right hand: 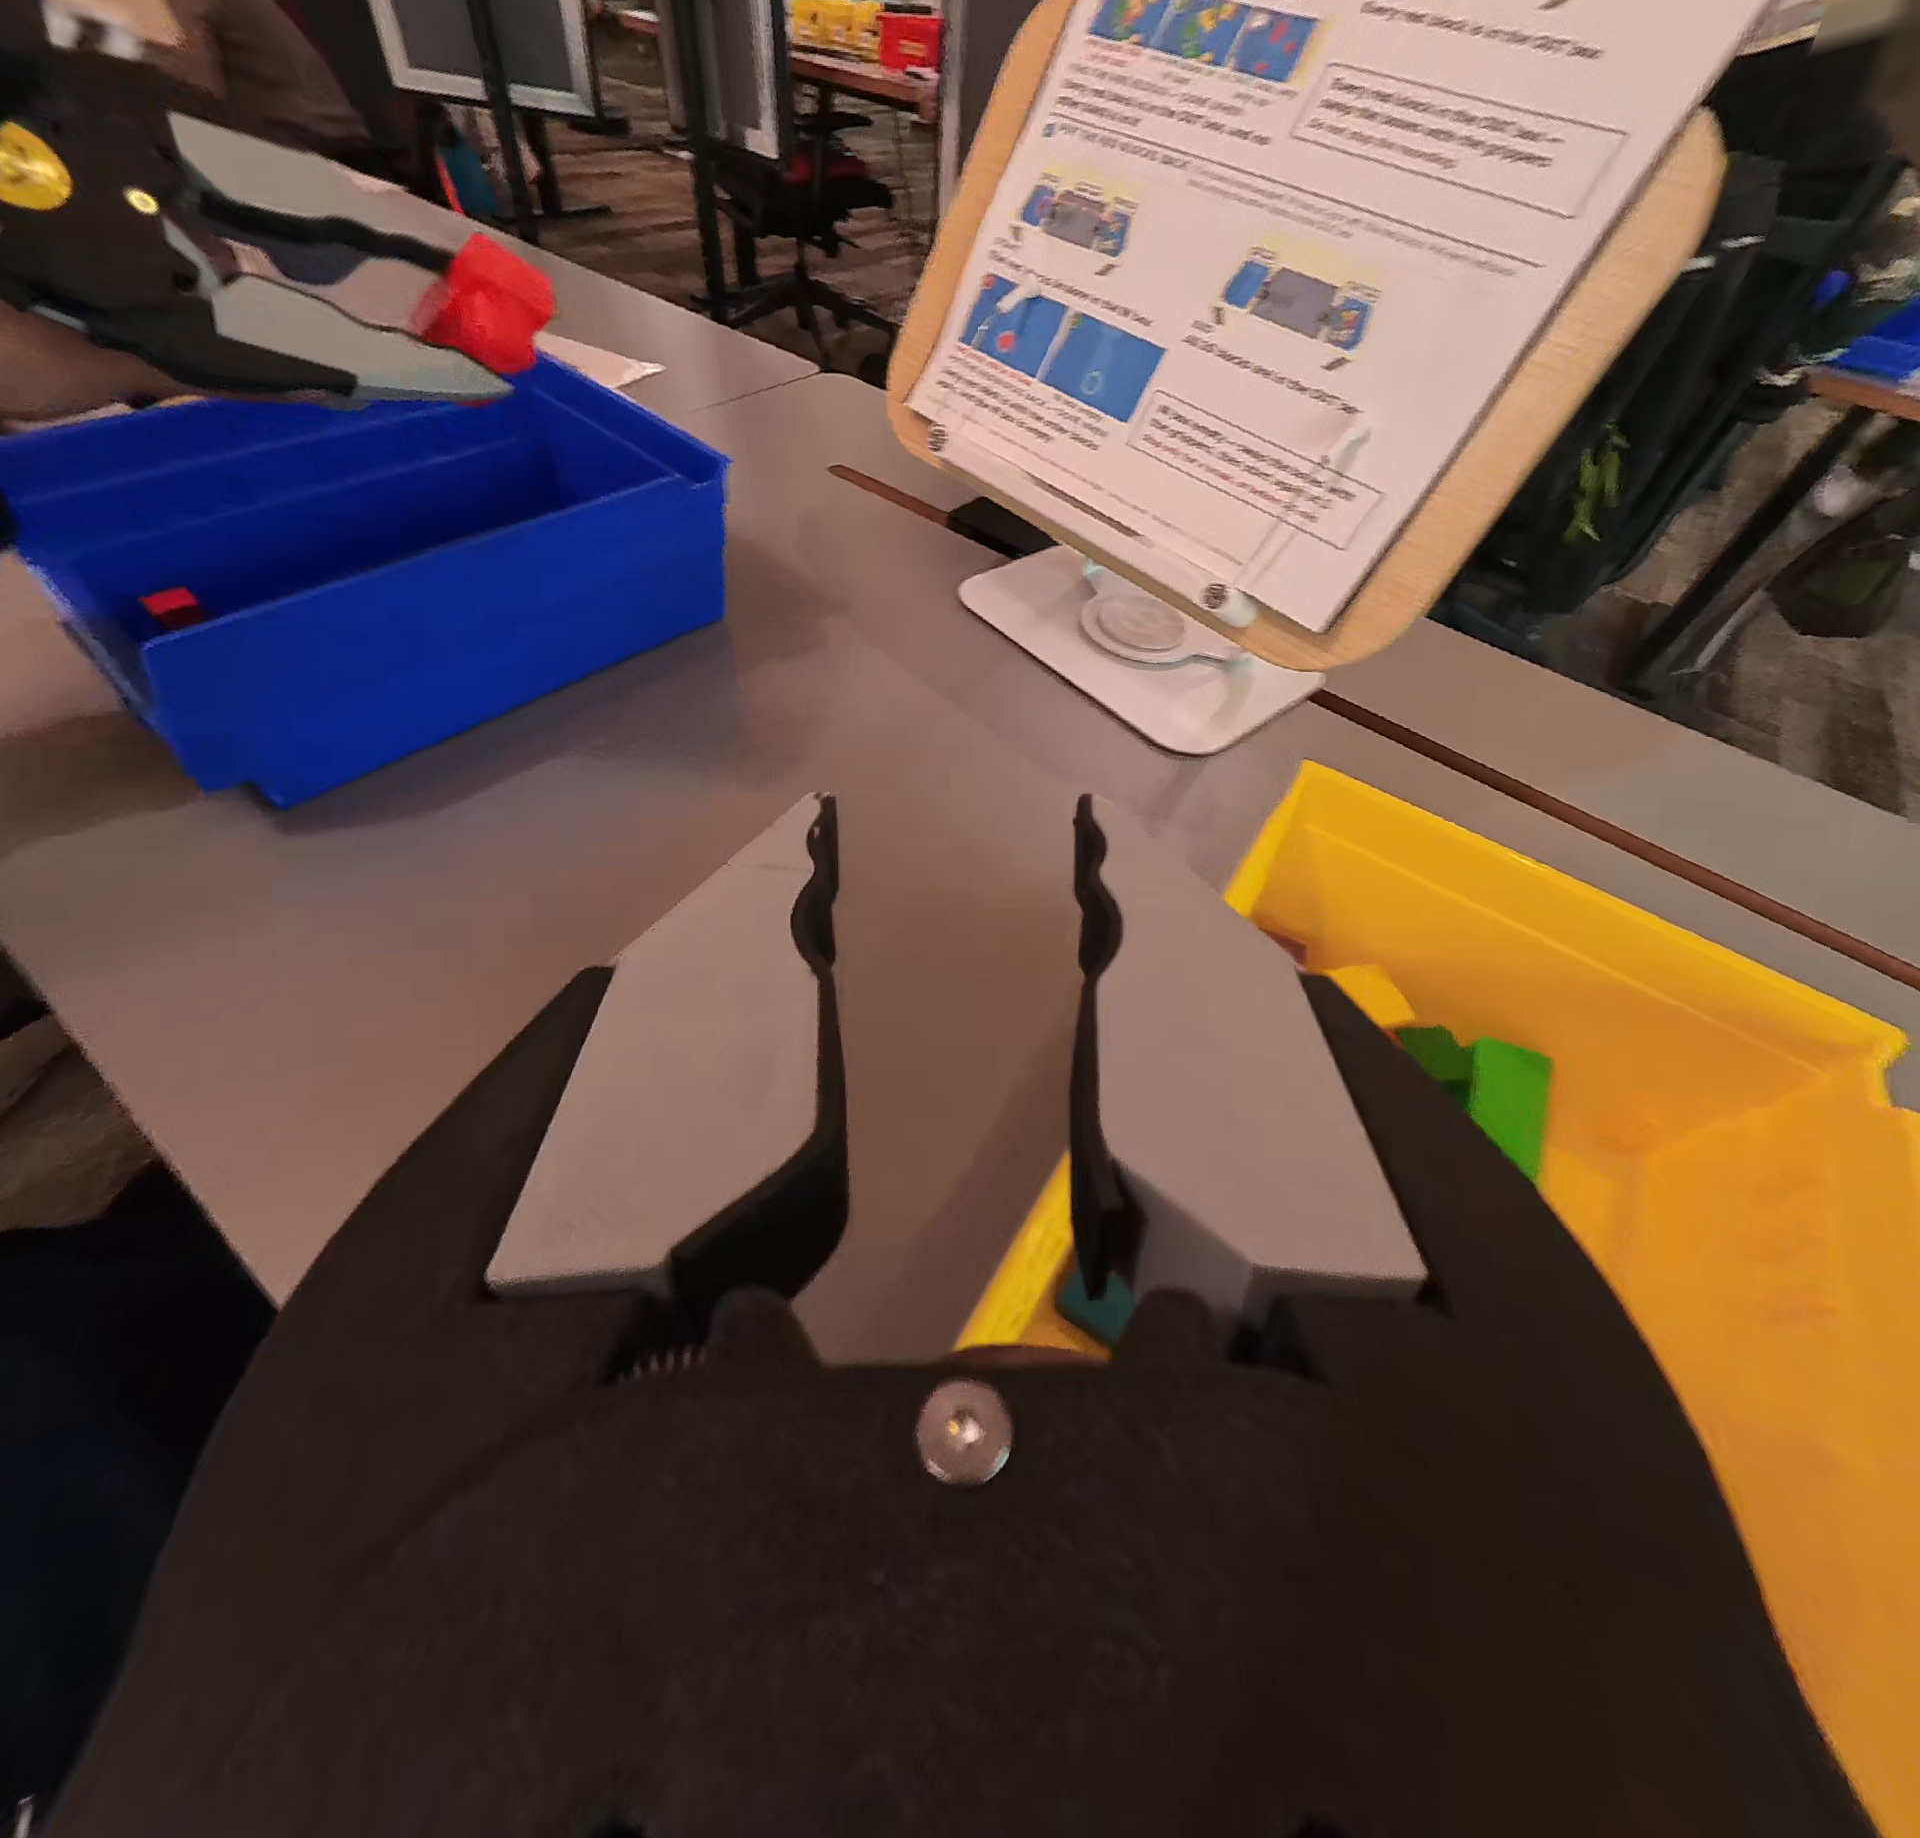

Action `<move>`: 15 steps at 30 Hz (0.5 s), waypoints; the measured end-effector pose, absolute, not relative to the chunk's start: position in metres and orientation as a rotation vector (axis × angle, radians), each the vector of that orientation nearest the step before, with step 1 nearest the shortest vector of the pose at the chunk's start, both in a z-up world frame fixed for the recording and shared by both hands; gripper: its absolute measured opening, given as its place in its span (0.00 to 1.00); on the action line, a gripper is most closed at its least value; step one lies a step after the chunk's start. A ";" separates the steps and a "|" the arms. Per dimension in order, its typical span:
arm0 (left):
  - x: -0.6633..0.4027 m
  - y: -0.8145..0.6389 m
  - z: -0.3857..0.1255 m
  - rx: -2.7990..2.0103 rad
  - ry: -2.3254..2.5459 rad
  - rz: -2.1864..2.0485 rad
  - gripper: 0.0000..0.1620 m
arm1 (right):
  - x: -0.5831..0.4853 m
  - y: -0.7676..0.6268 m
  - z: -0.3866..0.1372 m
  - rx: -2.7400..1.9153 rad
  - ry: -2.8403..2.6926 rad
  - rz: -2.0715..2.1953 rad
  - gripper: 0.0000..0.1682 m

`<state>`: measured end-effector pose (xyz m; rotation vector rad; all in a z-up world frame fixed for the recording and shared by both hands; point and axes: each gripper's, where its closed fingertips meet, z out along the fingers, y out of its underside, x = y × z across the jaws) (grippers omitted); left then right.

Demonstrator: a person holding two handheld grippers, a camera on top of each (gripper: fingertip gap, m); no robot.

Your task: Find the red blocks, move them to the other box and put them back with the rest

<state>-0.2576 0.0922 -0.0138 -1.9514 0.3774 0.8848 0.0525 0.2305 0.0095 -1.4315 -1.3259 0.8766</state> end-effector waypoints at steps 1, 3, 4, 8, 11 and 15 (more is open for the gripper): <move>-0.234 0.093 -0.005 -1.879 0.433 0.888 0.26 | 0.047 0.220 0.009 -1.418 -1.353 0.913 0.26; -0.183 0.095 0.008 -1.739 0.547 0.883 0.25 | 0.036 0.195 0.008 -1.387 -1.409 1.007 0.26; -0.157 0.097 0.010 -1.682 0.597 0.875 0.25 | 0.030 0.182 0.007 -1.372 -1.438 1.056 0.26; -0.075 0.102 0.008 -1.512 0.763 0.909 0.25 | 0.011 0.132 0.003 -1.315 -1.539 1.247 0.28; -0.040 0.109 -0.001 -1.440 0.838 0.961 0.25 | 0.001 0.110 -0.001 -1.309 -1.563 1.327 0.29; -0.012 0.116 -0.018 -1.403 0.908 0.963 0.25 | -0.012 0.110 -0.017 -1.368 -1.558 1.302 0.30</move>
